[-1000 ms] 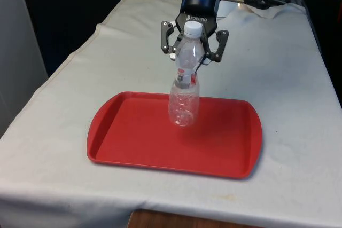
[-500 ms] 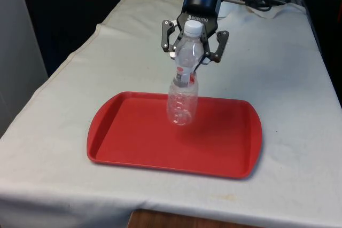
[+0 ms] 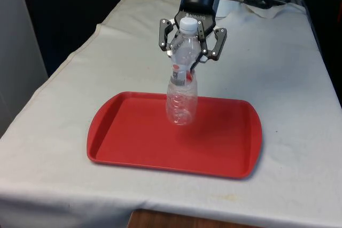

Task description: Place the bottle upright on the tray.

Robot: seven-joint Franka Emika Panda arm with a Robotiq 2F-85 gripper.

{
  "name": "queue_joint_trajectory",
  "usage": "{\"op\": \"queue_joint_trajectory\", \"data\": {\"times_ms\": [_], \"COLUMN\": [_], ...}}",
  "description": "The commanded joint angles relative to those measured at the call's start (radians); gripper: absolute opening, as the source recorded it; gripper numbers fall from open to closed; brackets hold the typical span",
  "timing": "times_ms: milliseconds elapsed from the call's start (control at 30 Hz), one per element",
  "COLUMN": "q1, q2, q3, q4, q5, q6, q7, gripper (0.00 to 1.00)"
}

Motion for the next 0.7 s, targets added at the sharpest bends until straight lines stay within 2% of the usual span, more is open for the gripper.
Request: {"op": "queue_joint_trajectory", "data": {"times_ms": [0, 167, 200, 233, 500, 533, 567, 667], "q1": [-0.018, -0.018, 0.0, -0.018, -0.018, 0.0, -0.019, -0.02], "q2": [-0.004, -0.007, 0.0, -0.007, -0.012, -0.001, -0.009, 0.0], "q3": [0.031, 0.033, 0.001, 0.033, 0.035, 0.003, 0.035, 0.034], "q4": [0.024, 0.025, 0.003, 0.025, 0.021, 0.006, 0.022, 0.025], "q5": [-0.012, -0.011, 0.0, -0.011, -0.009, 0.0, -0.009, -0.011], "q6": [0.007, 0.002, 0.0, 0.002, -0.012, -0.011, -0.013, -0.018], "q7": [0.01, 0.045, 0.028, 0.045, 0.104, 0.098, 0.109, 0.12], "gripper": [0.33, 0.33, 0.33, 0.33, 0.33, 0.33, 0.33, 0.33]}}
